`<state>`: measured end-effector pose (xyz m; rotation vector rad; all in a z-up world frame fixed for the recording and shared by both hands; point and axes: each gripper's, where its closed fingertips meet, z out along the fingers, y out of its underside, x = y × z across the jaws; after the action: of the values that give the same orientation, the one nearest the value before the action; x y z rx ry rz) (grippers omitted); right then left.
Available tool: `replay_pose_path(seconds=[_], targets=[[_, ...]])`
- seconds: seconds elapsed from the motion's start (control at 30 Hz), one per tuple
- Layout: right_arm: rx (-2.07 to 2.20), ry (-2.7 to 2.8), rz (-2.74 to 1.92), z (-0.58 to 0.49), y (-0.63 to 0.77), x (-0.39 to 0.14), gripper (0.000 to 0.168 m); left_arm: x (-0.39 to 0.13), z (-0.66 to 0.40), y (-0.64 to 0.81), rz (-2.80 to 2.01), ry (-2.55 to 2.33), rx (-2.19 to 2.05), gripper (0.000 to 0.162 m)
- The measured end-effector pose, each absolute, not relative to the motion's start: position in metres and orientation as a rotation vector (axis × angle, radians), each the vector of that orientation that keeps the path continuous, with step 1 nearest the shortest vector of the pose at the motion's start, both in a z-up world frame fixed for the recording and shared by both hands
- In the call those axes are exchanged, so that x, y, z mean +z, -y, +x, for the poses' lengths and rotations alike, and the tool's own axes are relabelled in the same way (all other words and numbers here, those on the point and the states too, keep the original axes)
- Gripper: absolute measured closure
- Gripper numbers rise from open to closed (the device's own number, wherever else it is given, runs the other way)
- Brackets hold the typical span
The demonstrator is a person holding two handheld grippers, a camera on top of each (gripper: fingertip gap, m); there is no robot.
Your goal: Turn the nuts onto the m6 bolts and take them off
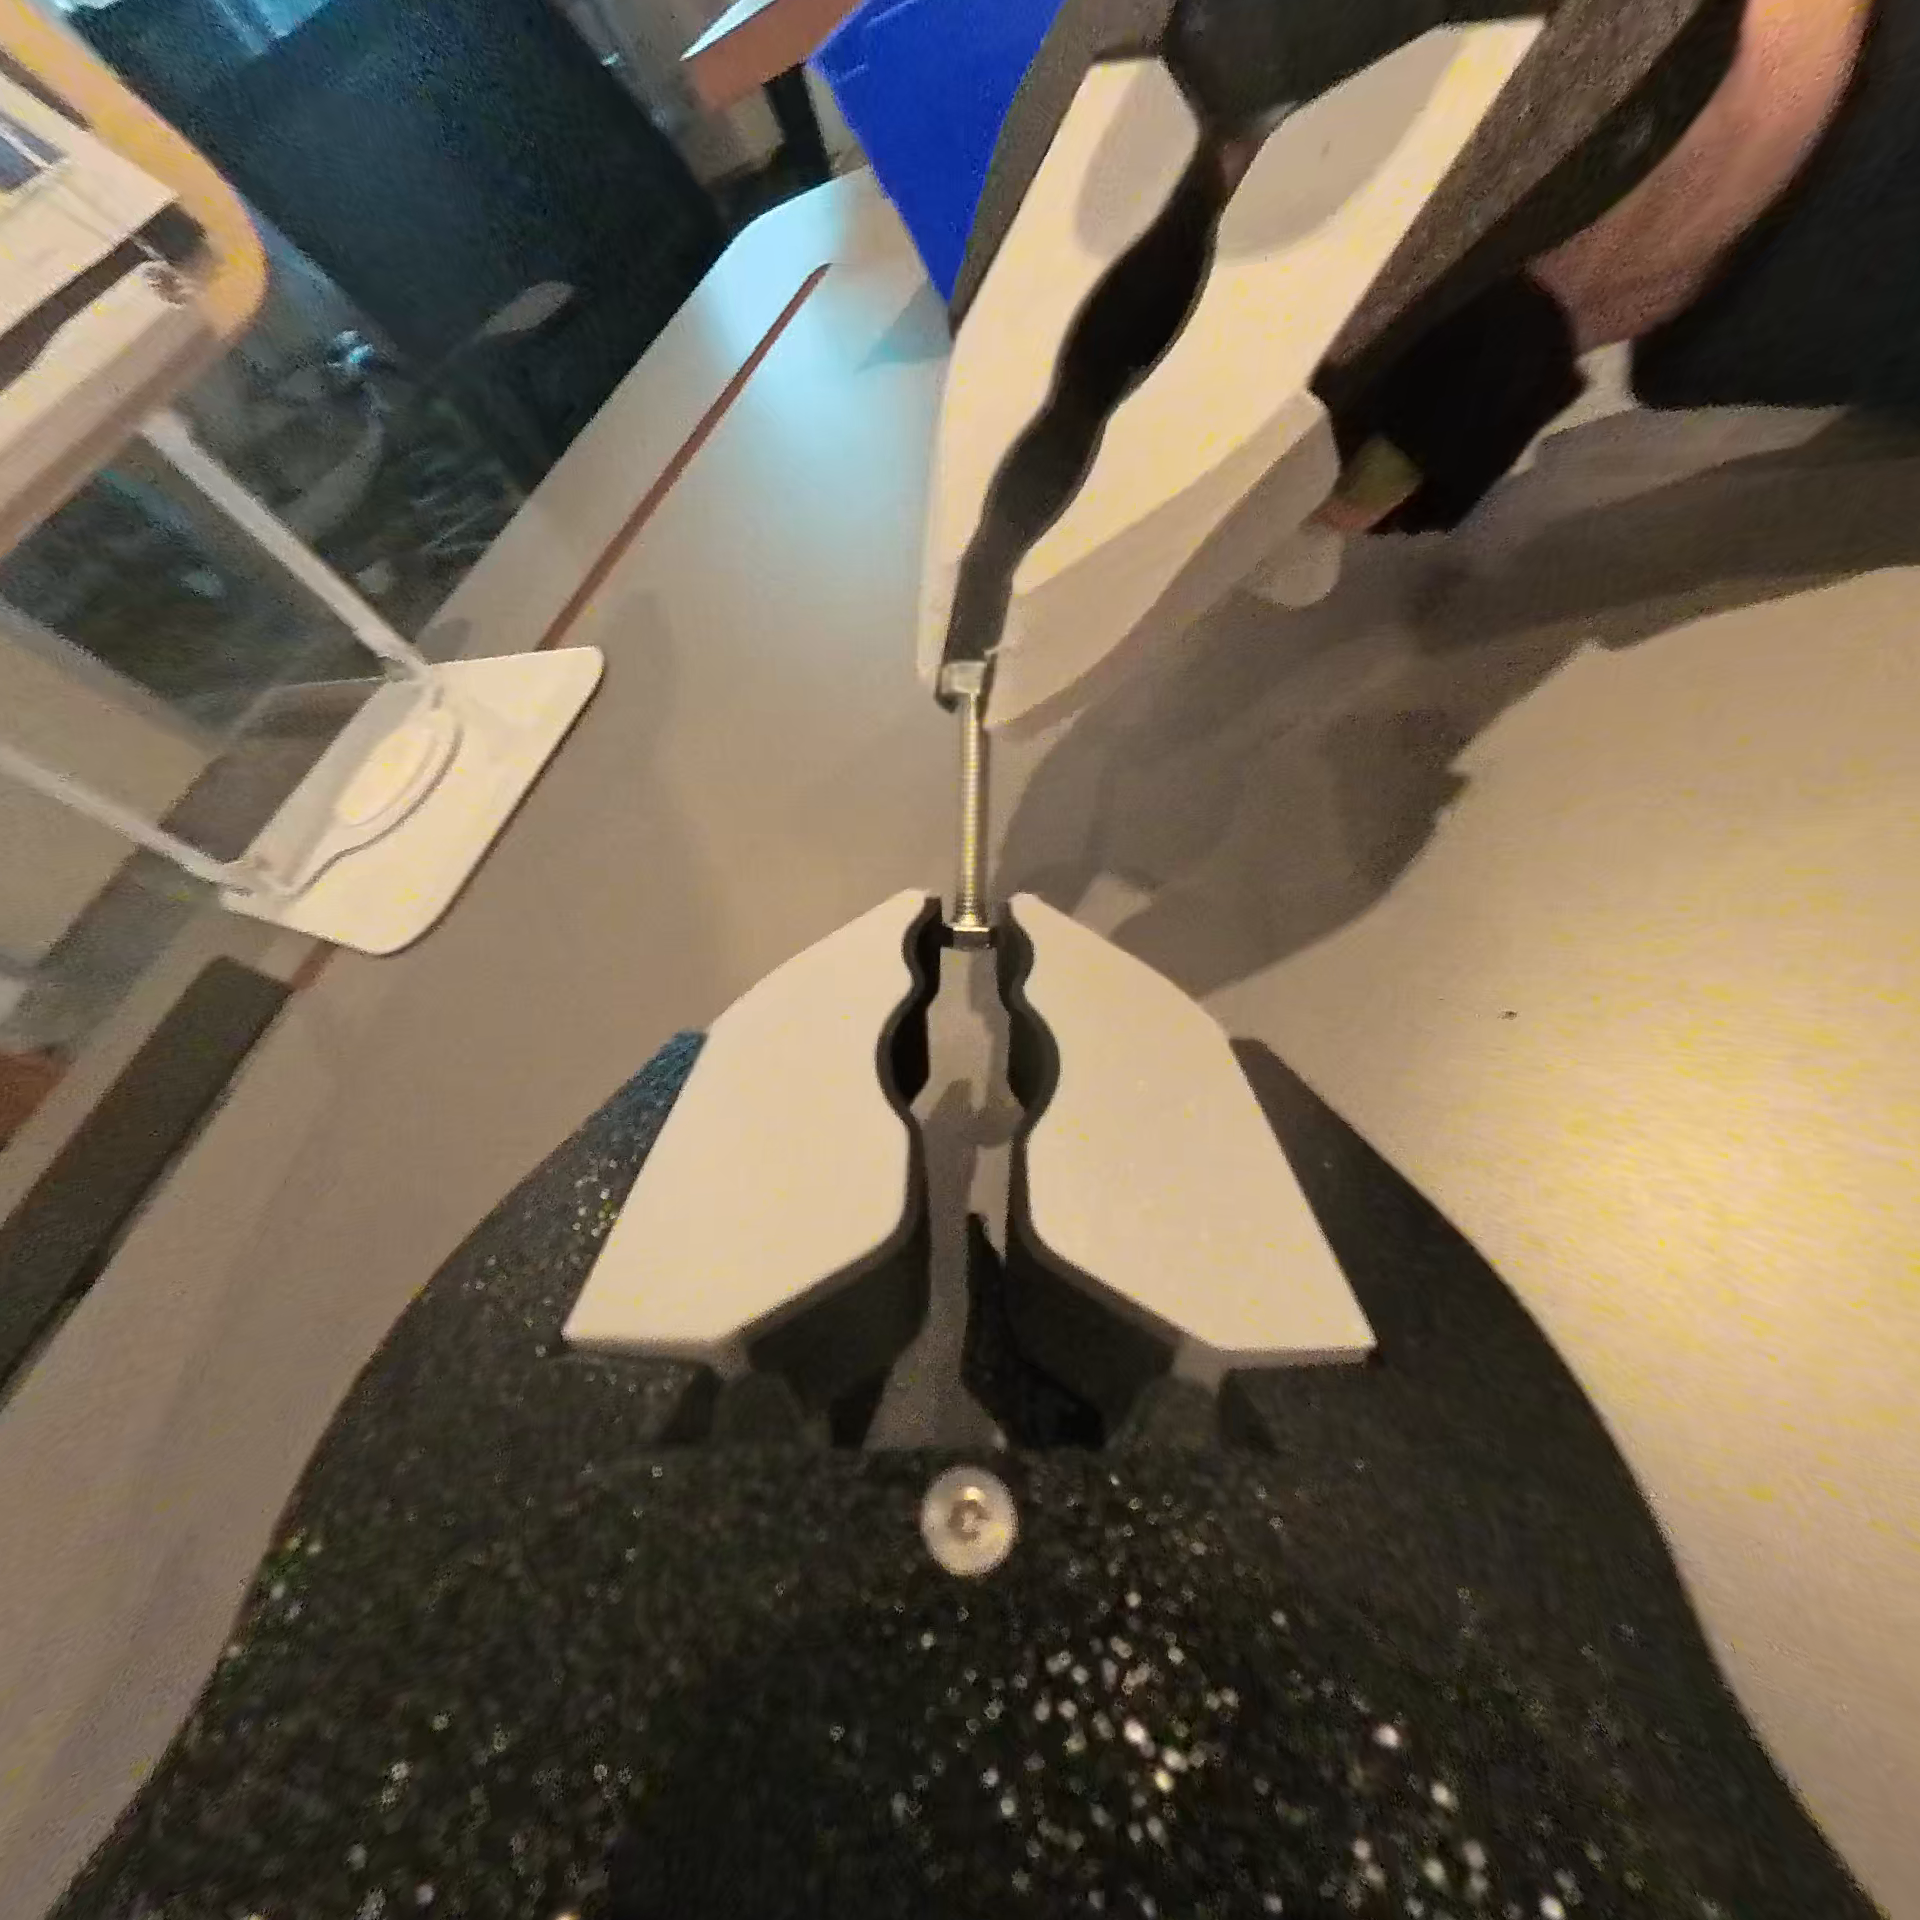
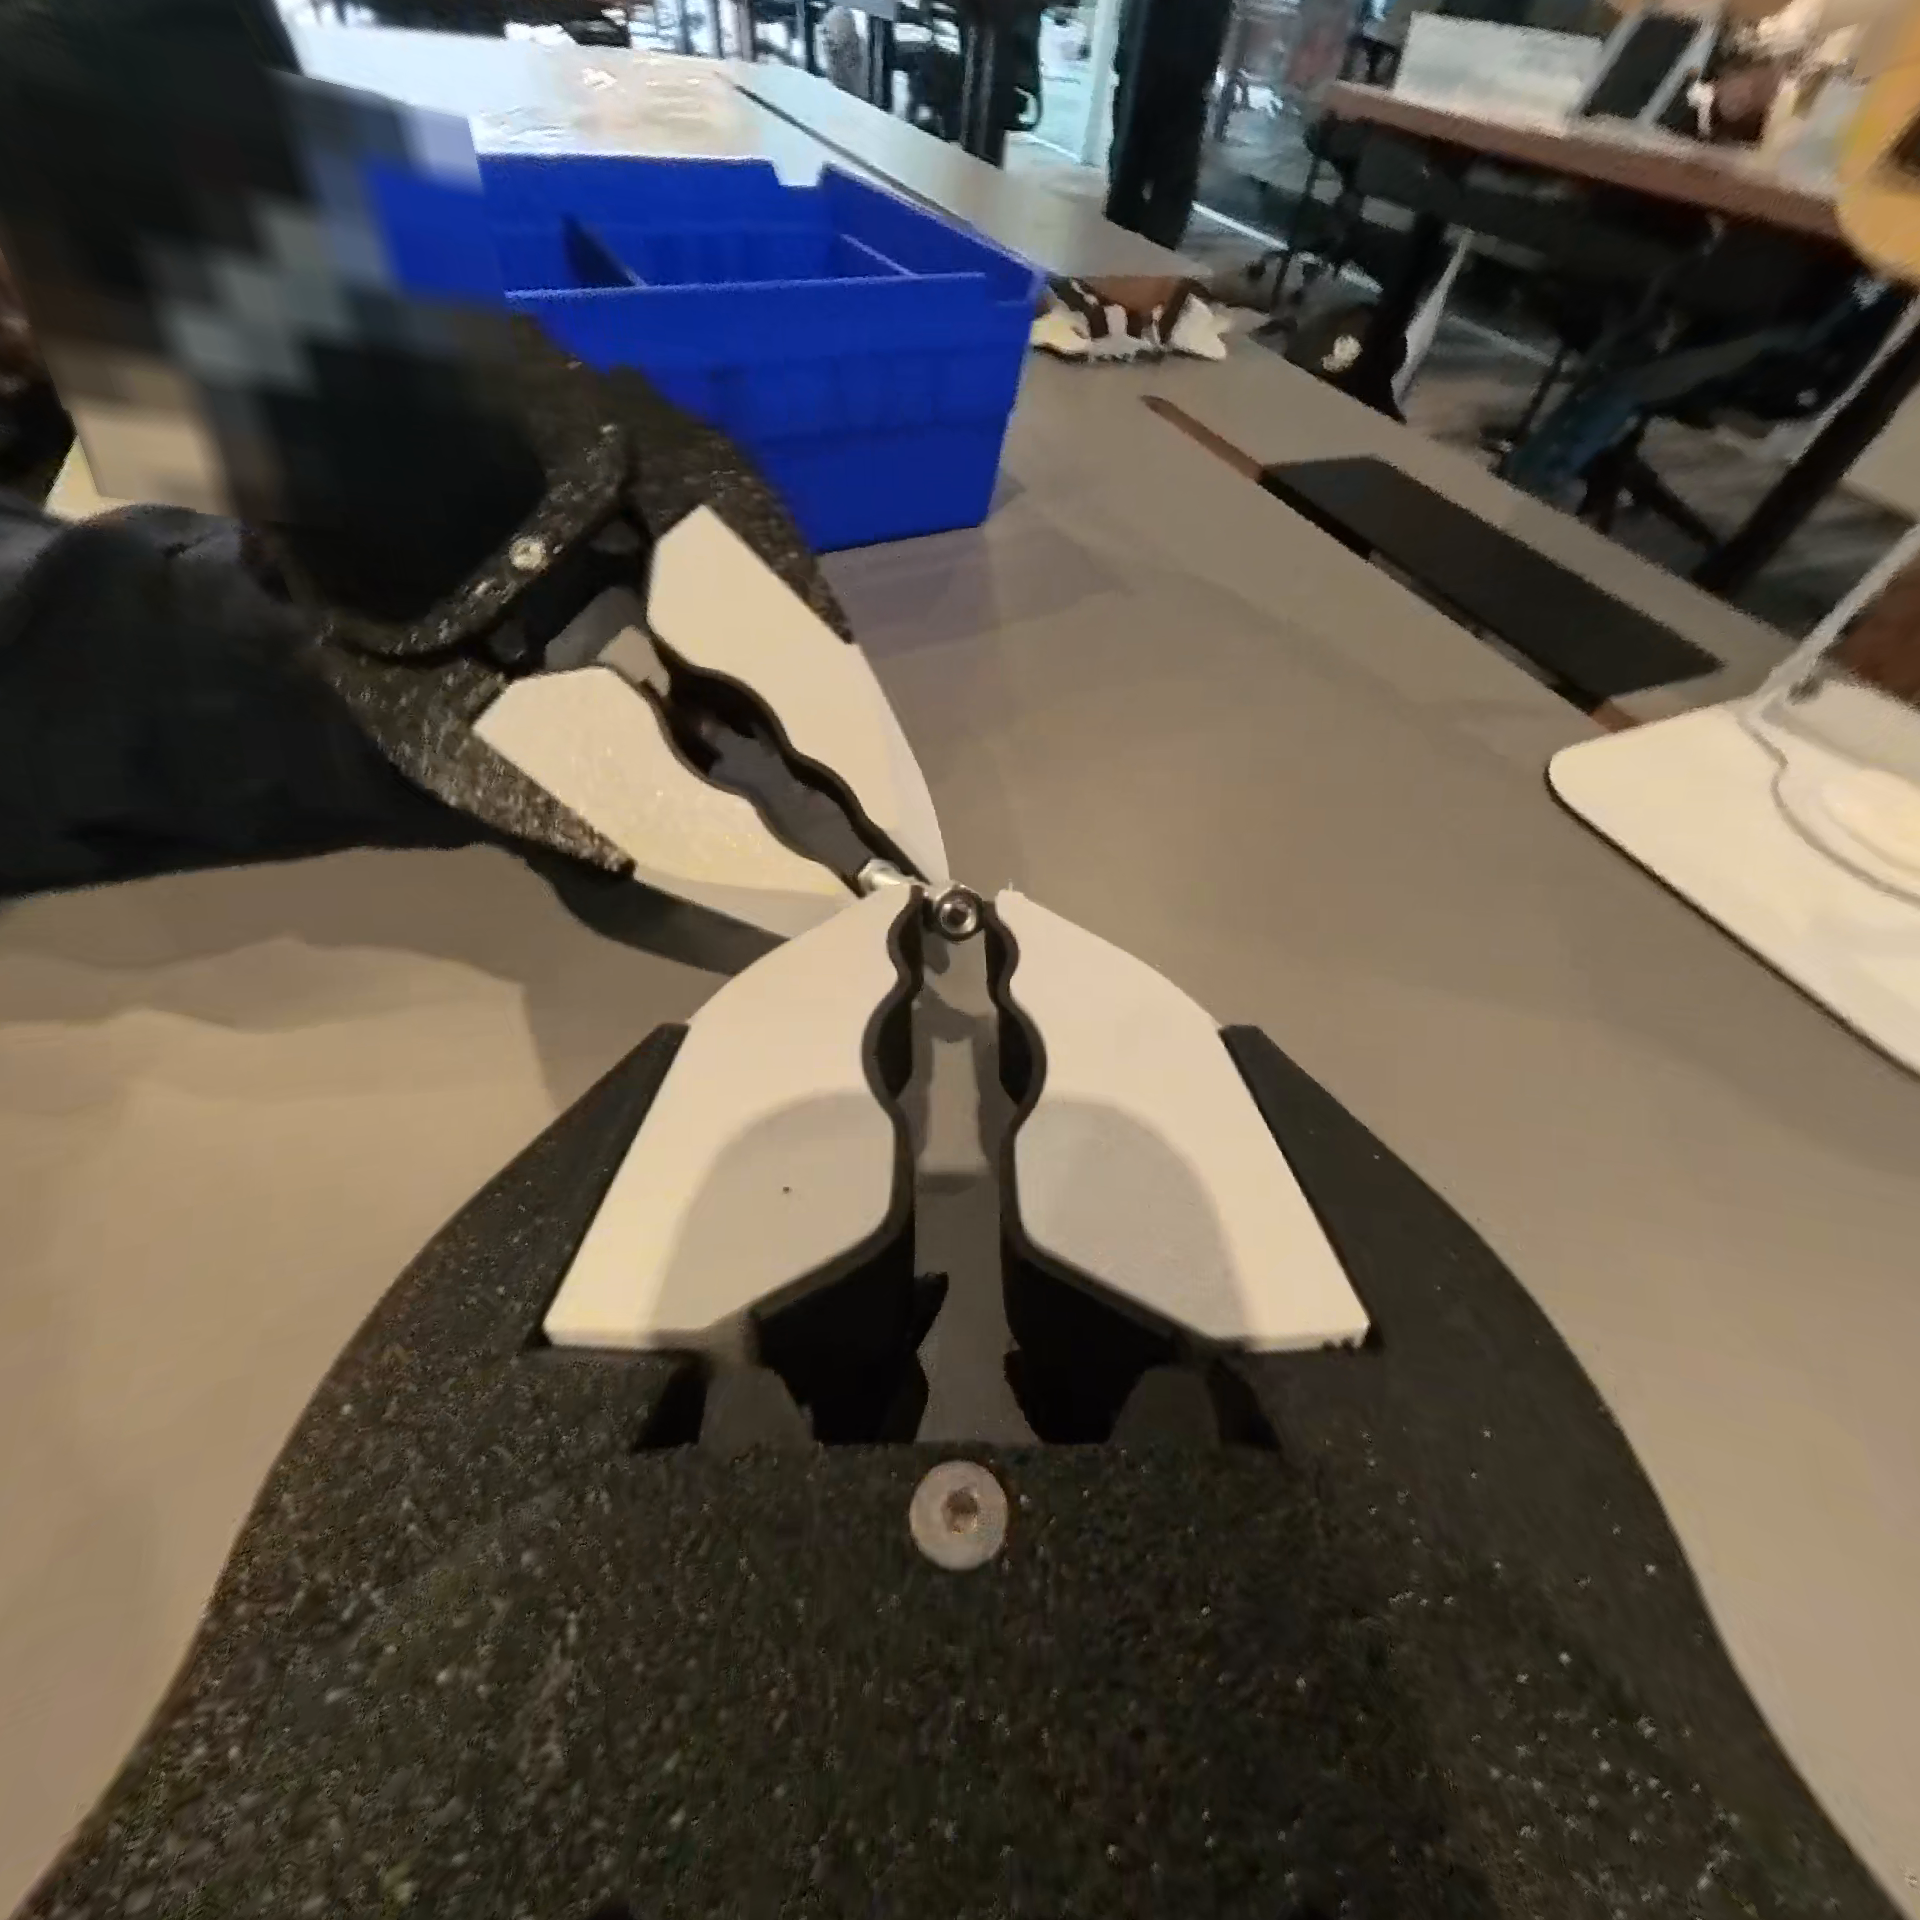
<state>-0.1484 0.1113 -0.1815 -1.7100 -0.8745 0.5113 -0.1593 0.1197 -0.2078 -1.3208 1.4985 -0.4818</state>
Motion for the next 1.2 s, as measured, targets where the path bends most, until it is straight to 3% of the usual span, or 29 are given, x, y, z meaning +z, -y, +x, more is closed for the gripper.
replay_pose_path(seconds=[0.03, 0.17, 0.27, 0.33, 0.6, 1.0, 1.1, 1.2], targets=[[0.532, 0.838, -1.735, -0.148, -0.113, -0.182, 0.158, -0.208, -0.159, -0.122, -1.321, -1.489, -0.444, 0.152], [0.637, 0.726, -1.782, -0.147, -0.118, -0.181, 0.158, -0.209, -0.157, -0.126, -1.318, -1.471, -0.356, 0.152], [0.620, 0.686, -1.699, -0.143, -0.122, -0.170, 0.133, -0.206, -0.155, -0.124, -1.323, -1.440, -0.427, 0.152], [0.648, 0.668, -1.625, -0.142, -0.120, -0.159, 0.127, -0.200, -0.156, -0.124, -1.318, -1.397, -0.508, 0.152], [0.733, 0.676, -1.442, -0.150, -0.110, -0.139, 0.134, -0.170, -0.163, -0.124, -1.313, -1.187, -0.817, 0.152], [0.695, 0.697, -1.396, -0.163, -0.106, -0.136, 0.139, -0.174, -0.158, -0.118, -1.308, -1.218, -0.833, 0.152], [0.726, 0.734, -1.386, -0.165, -0.100, -0.137, 0.151, -0.174, -0.159, -0.120, -1.314, -1.209, -0.837, 0.152], [0.730, 0.711, -1.374, -0.163, -0.101, -0.134, 0.150, -0.175, -0.159, -0.120, -1.318, -1.210, -0.841, 0.152]])
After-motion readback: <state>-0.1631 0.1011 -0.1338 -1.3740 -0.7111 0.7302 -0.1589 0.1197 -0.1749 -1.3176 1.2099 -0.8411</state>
